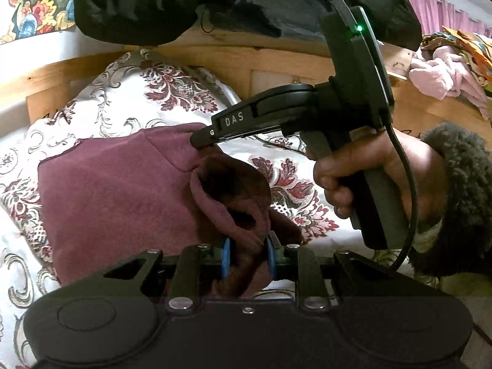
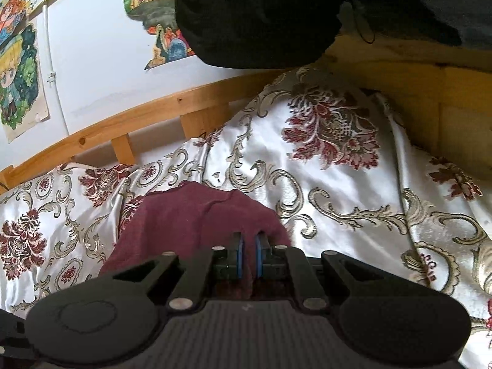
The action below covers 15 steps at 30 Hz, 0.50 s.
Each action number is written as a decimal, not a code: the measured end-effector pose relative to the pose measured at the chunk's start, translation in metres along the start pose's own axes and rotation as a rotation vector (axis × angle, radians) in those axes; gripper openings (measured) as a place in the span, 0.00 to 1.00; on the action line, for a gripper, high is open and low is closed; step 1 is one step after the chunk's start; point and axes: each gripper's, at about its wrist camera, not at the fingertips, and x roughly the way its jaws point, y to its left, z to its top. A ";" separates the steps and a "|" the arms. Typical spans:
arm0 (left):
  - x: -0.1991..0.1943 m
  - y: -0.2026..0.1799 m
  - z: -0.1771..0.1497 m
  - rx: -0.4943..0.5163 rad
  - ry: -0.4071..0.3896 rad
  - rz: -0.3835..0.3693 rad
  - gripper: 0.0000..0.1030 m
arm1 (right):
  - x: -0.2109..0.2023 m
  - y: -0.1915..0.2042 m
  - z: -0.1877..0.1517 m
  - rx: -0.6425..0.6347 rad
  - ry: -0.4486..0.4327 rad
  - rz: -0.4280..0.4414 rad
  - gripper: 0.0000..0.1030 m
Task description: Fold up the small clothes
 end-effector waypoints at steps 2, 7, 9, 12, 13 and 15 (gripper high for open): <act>0.003 -0.002 0.001 -0.003 0.002 -0.009 0.24 | -0.001 -0.003 0.000 0.008 0.000 -0.008 0.10; 0.011 -0.002 0.000 -0.036 0.007 -0.028 0.24 | -0.004 -0.011 -0.002 0.034 0.006 -0.027 0.10; 0.013 -0.003 0.000 -0.038 0.011 -0.033 0.24 | -0.005 -0.014 -0.002 0.043 0.009 -0.030 0.10; 0.016 -0.005 -0.001 -0.037 0.016 -0.036 0.24 | -0.006 -0.018 -0.003 0.060 0.016 -0.034 0.10; 0.017 -0.005 -0.001 -0.039 0.018 -0.036 0.24 | -0.005 -0.019 -0.003 0.066 0.020 -0.035 0.10; 0.018 -0.005 -0.002 -0.043 0.020 -0.037 0.24 | -0.003 -0.021 -0.004 0.075 0.030 -0.038 0.10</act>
